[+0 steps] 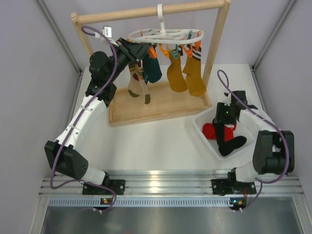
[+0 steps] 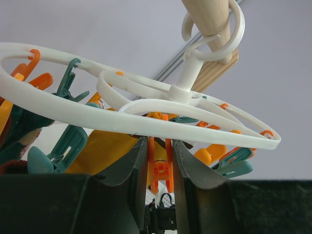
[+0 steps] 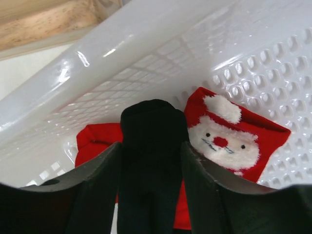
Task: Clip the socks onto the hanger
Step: Pick up the sock from the bin.
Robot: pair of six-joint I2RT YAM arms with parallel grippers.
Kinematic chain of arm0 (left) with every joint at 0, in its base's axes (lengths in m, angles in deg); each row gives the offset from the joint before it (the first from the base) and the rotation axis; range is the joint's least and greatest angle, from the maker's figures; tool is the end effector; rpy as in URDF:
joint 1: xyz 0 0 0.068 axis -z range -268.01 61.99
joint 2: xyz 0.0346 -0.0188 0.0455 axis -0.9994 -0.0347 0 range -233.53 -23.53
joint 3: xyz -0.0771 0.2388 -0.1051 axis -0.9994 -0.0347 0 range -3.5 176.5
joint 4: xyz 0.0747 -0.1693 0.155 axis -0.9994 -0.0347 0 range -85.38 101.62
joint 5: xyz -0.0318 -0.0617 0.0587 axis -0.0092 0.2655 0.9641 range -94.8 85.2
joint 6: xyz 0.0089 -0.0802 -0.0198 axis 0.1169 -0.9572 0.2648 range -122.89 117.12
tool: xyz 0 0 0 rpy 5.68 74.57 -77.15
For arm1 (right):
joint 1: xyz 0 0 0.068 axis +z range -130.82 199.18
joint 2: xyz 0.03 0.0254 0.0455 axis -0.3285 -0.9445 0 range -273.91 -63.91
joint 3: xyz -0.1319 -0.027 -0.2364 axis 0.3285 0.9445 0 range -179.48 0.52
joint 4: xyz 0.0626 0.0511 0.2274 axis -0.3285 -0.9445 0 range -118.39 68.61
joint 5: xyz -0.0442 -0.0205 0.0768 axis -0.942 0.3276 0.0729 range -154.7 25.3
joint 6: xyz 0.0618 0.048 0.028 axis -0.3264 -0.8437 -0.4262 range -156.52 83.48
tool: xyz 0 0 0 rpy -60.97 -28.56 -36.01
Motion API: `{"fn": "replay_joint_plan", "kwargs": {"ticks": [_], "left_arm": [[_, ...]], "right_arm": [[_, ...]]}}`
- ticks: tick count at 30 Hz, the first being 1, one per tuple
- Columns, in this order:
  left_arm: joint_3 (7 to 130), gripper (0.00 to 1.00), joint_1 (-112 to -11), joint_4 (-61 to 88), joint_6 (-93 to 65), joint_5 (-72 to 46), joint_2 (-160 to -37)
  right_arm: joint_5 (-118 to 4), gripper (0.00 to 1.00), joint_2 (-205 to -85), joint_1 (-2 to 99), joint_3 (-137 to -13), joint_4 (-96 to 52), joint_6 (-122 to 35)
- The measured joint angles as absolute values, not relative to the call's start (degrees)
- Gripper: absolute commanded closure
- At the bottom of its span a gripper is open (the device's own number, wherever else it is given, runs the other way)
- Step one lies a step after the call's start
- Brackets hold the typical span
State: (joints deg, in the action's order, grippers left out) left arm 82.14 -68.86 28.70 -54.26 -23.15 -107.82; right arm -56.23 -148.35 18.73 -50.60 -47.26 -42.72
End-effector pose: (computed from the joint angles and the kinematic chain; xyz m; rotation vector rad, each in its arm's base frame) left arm 0.3244 -0.1368 0.4859 -0.0832 1.3689 -1.2484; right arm 0.2889 0.0084 0.1776 0.0978 2.6016 0.2285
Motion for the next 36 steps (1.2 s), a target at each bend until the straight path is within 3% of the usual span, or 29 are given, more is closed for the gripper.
{"fn": "replay_joint_plan", "kwargs": {"ticks": [1,5,8,14,26,36], "left_arm": [[82.1,1.00,-68.9,28.7,-54.2,-23.1,-107.8],[82.1,1.00,-68.9,28.6,-54.2,-23.1,-107.8],[82.1,1.00,-68.9,28.4,-54.2,-23.2,-107.8],[82.1,1.00,-69.0,28.3,-54.1,-23.2,-107.8],[81.7,1.00,-69.2,28.4,-54.3,-25.0,-107.8],[81.4,1.00,-69.5,29.4,-55.3,-27.5,-107.8]], "right_arm": [[-56.5,0.54,-148.4,19.1,-50.4,-47.1,-42.8],[-56.2,0.85,-148.4,20.6,-49.6,-46.2,-42.5],[-54.4,1.00,-148.2,20.8,-49.0,-46.0,-42.0],[-50.8,1.00,-143.1,20.4,-48.4,-46.7,-38.6],[-30.7,1.00,-111.0,20.0,-47.2,-38.8,-24.6],[-25.5,1.00,-118.9,36.9,-53.2,-23.3,-13.4]]}}
